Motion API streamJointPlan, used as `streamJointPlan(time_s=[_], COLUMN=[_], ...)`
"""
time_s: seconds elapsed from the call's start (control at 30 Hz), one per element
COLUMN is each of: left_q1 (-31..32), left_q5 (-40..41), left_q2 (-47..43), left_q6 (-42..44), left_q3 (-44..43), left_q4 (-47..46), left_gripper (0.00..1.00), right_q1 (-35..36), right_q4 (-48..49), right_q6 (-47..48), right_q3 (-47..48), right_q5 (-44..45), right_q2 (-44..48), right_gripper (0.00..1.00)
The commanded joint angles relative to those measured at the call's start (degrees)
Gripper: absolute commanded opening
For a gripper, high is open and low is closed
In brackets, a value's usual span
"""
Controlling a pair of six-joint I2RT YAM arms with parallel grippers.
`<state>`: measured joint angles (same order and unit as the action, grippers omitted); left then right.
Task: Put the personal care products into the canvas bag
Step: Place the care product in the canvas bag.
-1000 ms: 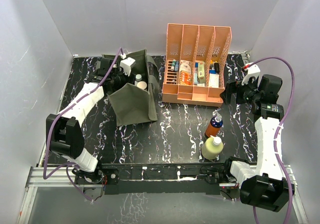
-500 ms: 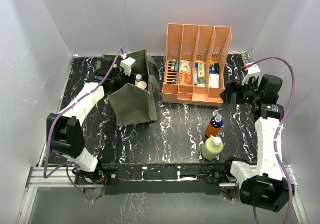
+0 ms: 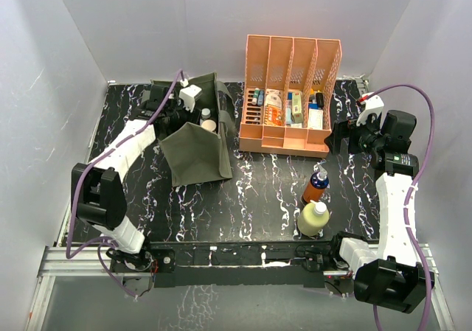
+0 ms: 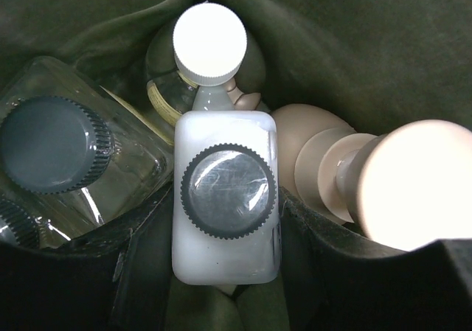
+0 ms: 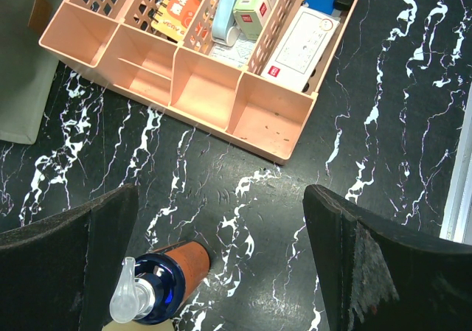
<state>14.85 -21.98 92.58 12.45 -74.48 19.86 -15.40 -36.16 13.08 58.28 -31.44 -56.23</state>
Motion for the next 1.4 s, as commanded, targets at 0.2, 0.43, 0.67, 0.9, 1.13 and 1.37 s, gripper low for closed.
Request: streamJointPlan(time_s=[0.2,0.43,0.67,0.9,1.13,1.37], left_q1=[0.8,0.8,0.8,0.8,0.8,0.8], left_q5=[-2.2,-1.3,-1.4,-1.2,-0.3,-0.3], left_q2=[-0.2,-0.1,-0.4,-1.1,-1.9,-2.7], left_q6=[3.8,4.3,3.7,3.0,3.0,3.3], left_q3=[-5.5,-7.1,-8.6,-9.1,-10.3,-11.1], left_q4=[1.9,4.8,6.0,6.1,7.0,7.9], left_gripper=[0.15,0.21,0.30,0.50,0.70,0.72], right_q1=[-0.1,-0.2,-0.2,-0.1,-0.2,-0.1], right_q4=[2.7,2.7,2.6,2.5,2.4,2.2], right_q6=[-0.3,-0.3,-0.3,-0.3,-0.3,-0.3], right_q3=[0.1,0.1,0.2,0.3,0.4,0.6], right_q5=[-0.1,-0.2,-0.1,-0.2,0.0,-0.1], right_q2=[0.7,0.8,0.9,0.6,0.7,0.6], right_gripper=[0.99,0.99,0.99,0.99,0.99,0.99])
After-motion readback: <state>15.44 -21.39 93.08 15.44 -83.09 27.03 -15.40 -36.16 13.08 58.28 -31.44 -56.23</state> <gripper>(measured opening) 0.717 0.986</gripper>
